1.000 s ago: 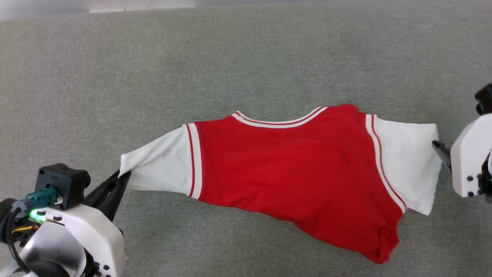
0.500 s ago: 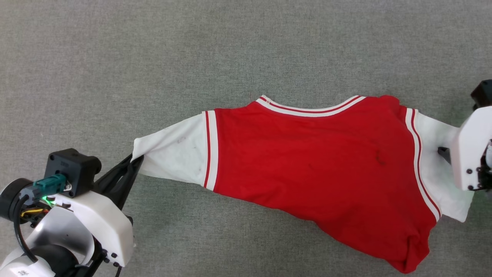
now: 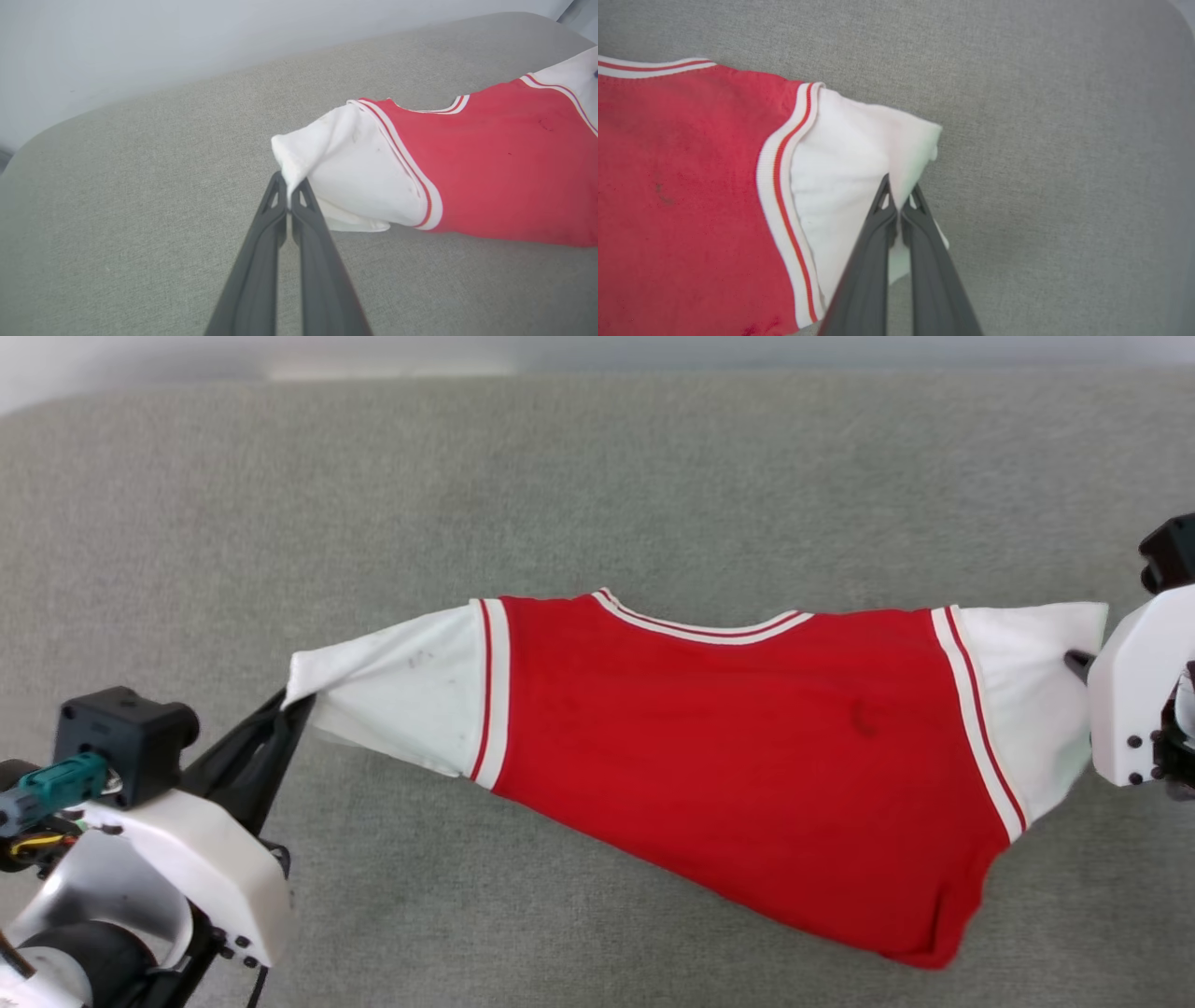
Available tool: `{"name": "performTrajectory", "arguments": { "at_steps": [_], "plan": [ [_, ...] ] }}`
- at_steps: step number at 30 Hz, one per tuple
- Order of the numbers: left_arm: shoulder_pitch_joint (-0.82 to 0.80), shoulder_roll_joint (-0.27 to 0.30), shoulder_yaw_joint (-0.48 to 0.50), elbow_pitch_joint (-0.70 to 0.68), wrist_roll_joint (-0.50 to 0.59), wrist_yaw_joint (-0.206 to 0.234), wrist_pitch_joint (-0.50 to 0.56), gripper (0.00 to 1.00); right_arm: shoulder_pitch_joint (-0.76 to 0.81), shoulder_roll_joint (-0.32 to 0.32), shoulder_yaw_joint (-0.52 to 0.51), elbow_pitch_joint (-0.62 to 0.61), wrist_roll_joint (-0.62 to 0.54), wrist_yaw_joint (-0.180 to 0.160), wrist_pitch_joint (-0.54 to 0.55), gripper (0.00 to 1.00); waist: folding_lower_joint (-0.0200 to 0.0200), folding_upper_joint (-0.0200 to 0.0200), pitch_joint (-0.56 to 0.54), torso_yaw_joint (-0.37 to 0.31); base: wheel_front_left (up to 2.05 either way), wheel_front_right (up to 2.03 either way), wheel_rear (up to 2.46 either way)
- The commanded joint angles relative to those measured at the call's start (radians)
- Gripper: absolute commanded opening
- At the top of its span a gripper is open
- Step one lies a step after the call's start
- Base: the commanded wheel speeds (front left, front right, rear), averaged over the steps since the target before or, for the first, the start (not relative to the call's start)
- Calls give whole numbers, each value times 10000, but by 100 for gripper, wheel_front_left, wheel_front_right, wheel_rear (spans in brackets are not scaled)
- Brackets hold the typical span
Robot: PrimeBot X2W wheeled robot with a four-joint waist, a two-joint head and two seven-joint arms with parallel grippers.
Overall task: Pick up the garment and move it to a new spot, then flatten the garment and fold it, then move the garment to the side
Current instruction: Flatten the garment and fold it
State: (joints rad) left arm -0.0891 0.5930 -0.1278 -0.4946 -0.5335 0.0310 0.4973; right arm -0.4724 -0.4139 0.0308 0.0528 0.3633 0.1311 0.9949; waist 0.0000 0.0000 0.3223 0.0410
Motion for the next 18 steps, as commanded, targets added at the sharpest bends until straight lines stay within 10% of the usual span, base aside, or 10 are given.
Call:
{"name": "performTrajectory", "arguments": {
  "at_steps": [1, 18],
  "plan": [
    [98, 104, 136, 2, 2, 46, -121, 0, -141, -177, 17, -198, 70, -8, -160, 0, 0, 0, -553, -312, 0, 0, 0],
    [-391, 887, 2184, -1034, -93, 344, -846, 0, -788, -1237, -22, -2902, 677, -7, -2027, 0, 0, 0, -2158, -1123, 0, 0, 0]
  ]
}}
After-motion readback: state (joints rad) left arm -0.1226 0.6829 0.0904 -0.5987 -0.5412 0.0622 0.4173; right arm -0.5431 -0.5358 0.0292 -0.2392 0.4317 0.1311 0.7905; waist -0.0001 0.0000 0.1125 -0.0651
